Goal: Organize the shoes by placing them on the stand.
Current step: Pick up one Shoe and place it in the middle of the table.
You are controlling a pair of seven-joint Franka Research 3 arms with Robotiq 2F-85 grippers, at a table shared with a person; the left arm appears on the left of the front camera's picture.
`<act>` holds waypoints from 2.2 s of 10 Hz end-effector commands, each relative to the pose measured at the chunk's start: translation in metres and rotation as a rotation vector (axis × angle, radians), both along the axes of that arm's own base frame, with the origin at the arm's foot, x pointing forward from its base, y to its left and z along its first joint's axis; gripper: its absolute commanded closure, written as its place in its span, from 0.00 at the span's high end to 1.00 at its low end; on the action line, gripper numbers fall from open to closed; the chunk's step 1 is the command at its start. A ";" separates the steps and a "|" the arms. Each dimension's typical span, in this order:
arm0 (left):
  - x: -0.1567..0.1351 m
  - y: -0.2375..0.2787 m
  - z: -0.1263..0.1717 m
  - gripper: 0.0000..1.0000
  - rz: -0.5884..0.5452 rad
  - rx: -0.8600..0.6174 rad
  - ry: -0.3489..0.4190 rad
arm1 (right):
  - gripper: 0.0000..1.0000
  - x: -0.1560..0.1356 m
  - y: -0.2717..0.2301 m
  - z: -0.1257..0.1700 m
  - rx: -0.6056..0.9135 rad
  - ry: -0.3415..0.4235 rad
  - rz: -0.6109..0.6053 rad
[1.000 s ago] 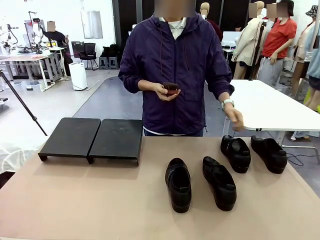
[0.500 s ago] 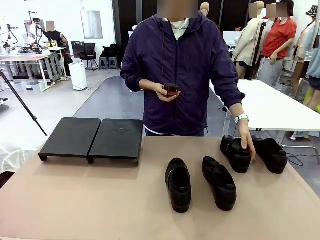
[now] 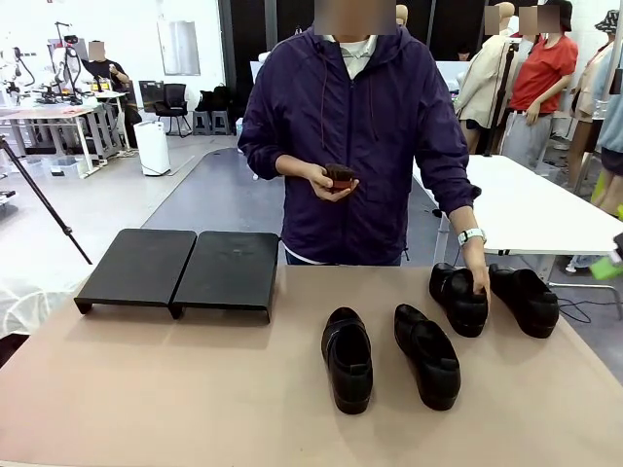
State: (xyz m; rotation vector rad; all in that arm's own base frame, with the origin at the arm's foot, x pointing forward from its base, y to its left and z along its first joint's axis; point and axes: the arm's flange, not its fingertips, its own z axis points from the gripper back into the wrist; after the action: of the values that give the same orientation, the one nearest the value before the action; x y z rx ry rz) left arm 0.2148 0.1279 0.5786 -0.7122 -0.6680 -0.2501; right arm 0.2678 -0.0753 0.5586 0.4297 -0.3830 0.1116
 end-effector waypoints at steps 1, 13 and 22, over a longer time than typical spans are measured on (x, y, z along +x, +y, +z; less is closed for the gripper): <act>0.000 -0.001 0.000 1.00 -0.013 -0.006 -0.019 | 1.00 -0.039 -0.026 0.015 0.002 0.025 -0.032; 0.000 -0.001 0.000 1.00 -0.013 -0.006 -0.019 | 1.00 0.020 0.111 -0.015 -0.025 0.114 -0.080; 0.000 -0.001 0.000 1.00 -0.013 -0.006 -0.019 | 1.00 -0.021 0.081 -0.001 -0.037 0.090 -0.208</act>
State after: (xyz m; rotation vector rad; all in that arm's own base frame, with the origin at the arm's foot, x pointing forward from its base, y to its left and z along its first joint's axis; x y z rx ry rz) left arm 0.2146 0.1280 0.5788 -0.7103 -0.6687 -0.2529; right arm 0.2610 0.0093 0.5718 0.3771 -0.3295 -0.0544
